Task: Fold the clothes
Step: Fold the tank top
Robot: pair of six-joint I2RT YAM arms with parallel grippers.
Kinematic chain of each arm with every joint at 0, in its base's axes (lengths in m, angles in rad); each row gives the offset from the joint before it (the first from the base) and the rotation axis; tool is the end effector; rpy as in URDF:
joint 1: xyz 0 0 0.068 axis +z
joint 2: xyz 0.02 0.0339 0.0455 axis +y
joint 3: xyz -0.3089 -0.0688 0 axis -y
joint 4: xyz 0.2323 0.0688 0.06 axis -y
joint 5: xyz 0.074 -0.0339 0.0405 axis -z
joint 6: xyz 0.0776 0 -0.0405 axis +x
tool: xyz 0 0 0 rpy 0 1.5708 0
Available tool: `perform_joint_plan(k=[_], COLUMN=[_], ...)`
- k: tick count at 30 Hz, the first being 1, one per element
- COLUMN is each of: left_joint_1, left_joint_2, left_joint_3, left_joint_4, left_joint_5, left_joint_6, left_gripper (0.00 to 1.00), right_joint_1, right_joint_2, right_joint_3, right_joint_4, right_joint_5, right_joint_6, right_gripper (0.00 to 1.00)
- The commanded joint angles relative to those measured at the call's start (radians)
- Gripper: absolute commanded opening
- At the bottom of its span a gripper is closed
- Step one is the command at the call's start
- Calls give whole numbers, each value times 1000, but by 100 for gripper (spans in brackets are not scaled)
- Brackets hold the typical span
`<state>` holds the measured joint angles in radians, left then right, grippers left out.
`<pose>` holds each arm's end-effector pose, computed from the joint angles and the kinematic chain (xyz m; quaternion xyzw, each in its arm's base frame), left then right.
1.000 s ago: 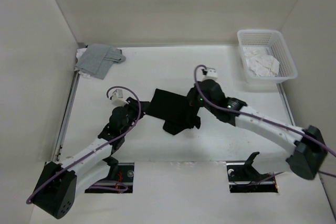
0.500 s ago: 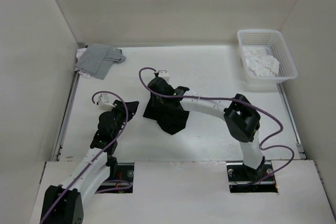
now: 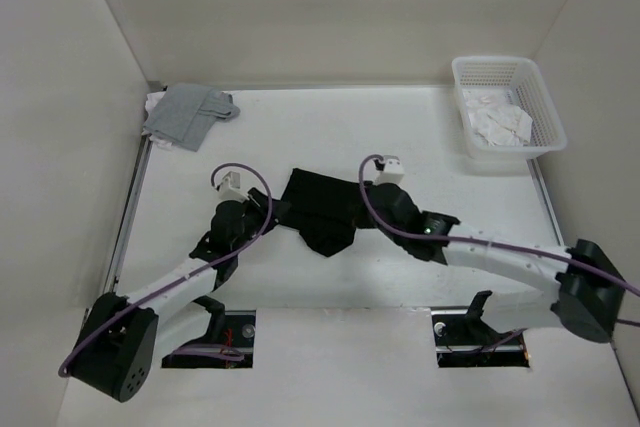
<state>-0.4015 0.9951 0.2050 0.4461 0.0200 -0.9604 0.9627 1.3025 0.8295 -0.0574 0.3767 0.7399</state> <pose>0.1841 -0.0798 0.1987 -0.2200 0.7875 -0.3687 0.4421 0.1939 0.2285 0.2850 -0.0023 0.8574 0.2602 0.4440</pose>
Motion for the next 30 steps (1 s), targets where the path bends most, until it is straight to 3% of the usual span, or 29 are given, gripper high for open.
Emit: perform_joint_plan(k=[1, 4, 6, 11, 15, 23, 30], left_joint_1=[-53, -63, -46, 42, 109, 269, 241], left_joint_2=[11, -25, -61, -121, -162, -227, -156], left_joint_3=[71, 77, 79, 85, 88, 65, 94], left_joint_4=[59, -30, -99, -245, -329, -408, -371], left_joint_5=[-51, -103, -141, -186, -187, -175, -147], left_joint_6=[81, 133, 170, 219, 210, 203, 210], left_gripper=[38, 40, 42, 47, 50, 54, 53], right_joint_1=[-18, -80, -147, -340, -420, -453, -462], right_joint_2=[-164, -329, -429, -500, -461, -445, -361], right_joint_3=[-179, -318, -401, -506, -555, -632, -607], right_joint_4=[142, 180, 203, 304, 408, 507, 505], right_joint_5=[102, 108, 100, 13, -13, -25, -51], right_joint_6=[4, 10, 15, 0, -43, -37, -28], right_gripper=[3, 3, 10, 51, 65, 72, 72])
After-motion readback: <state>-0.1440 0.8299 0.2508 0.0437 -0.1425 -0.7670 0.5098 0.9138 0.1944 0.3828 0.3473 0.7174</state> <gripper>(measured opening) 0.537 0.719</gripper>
